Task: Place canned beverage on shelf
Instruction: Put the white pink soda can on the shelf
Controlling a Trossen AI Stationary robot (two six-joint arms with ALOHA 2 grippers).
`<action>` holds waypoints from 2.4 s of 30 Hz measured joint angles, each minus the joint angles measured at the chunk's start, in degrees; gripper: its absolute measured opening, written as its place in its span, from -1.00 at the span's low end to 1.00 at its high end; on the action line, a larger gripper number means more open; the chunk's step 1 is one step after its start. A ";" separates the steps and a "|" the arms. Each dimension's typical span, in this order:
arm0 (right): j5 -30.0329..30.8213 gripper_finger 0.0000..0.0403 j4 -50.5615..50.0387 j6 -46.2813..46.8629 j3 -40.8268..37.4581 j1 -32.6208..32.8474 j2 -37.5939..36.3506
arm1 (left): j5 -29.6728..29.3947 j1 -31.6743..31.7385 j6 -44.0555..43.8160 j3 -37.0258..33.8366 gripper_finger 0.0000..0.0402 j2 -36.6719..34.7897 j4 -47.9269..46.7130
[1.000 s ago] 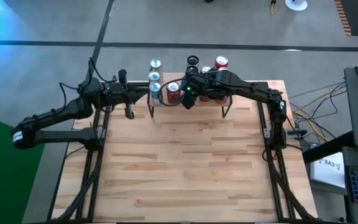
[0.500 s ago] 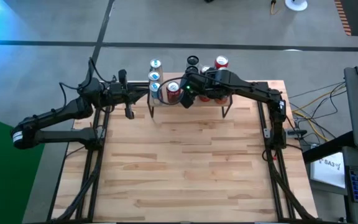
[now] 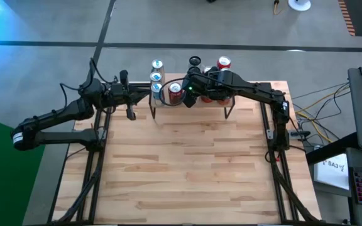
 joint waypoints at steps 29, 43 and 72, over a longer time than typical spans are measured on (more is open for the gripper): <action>0.57 0.57 7.94 -5.91 0.07 -0.11 -0.71 | 0.00 -0.01 -0.30 0.00 -1.00 0.00 -0.25; 0.62 0.50 14.62 -19.28 1.12 2.53 -3.68 | -0.01 -3.04 -3.10 -0.22 -1.00 2.52 2.33; -5.56 -0.90 50.29 -32.66 -59.86 1.97 -43.52 | -2.88 -6.66 -4.38 9.08 -1.00 30.61 18.14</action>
